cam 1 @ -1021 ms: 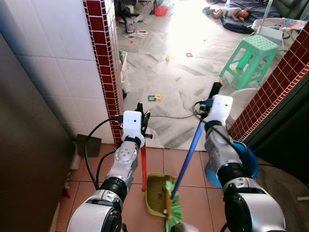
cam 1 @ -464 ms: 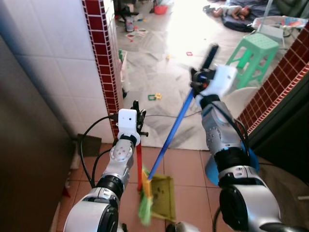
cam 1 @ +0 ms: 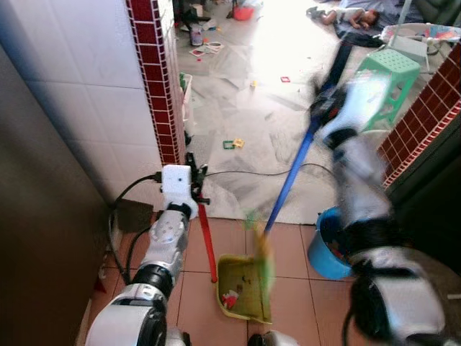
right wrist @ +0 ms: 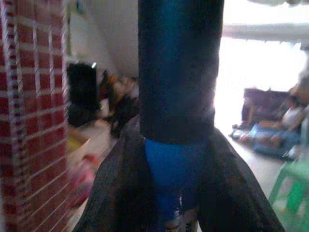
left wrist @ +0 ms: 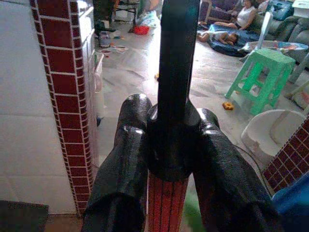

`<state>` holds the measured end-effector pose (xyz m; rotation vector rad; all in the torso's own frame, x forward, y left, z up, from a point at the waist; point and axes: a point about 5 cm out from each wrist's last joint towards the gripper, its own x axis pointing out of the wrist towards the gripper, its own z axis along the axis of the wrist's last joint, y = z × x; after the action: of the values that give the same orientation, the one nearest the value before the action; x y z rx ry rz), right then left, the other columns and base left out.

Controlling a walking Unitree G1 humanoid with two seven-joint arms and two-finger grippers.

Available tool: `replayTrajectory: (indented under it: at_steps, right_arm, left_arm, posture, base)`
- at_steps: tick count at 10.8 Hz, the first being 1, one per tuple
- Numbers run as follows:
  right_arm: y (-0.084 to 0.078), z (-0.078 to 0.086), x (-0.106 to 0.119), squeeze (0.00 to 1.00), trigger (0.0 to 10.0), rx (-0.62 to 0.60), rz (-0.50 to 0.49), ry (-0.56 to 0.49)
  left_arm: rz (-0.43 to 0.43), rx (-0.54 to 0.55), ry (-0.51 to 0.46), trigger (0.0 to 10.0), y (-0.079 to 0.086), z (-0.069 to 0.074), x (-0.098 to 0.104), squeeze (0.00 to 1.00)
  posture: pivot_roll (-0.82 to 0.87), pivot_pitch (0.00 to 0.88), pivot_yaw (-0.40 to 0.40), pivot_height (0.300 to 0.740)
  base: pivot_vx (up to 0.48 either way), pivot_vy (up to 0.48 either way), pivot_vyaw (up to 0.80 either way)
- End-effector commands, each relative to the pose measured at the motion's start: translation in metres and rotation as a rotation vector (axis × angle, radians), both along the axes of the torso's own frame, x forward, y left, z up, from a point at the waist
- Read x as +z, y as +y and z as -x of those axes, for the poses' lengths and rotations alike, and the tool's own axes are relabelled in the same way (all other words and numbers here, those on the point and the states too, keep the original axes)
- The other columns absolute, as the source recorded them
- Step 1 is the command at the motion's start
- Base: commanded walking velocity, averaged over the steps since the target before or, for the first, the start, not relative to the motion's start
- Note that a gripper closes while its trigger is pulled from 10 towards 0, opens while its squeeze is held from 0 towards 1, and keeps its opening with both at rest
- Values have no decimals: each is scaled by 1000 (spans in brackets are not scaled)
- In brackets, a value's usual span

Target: Sweep floor

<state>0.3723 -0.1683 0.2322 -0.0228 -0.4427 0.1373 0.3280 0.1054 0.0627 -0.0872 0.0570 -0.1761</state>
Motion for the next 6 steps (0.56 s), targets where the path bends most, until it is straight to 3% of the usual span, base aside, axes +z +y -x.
replayTrajectory:
  at_steps: [1, 2, 4, 6]
  right_arm:
    - [0, 2, 20, 0, 10000, -11, 40, -96]
    - [-3, 3, 11, 0, 10000, -36, 64, -64]
    - [-13, 13, -38, 0, 10000, -123, 112, 65]
    - [-4, 29, -85, 0, 10000, -145, 112, 184]
  left_arm:
    - [-28, 7, -27, 10000, 3, -1, 4, 0]
    - [-53, 8, -39, 10000, 5, -1, 5, 0]
    - [-43, 39, -133, 10000, 18, 1, 18, 0]
    - [-14, 59, -194, 10000, 30, 0, 35, 0]
  posture:
    - [-31, 0, -21, 740]
    - [-30, 0, -22, 740]
    - [-32, 0, -12, 740]
    - [-41, 0, 9, 740]
  base:
    - [0, 0, 0]
    - [0, 0, 0]
    - [0, 0, 0]
    - [0, 0, 0]
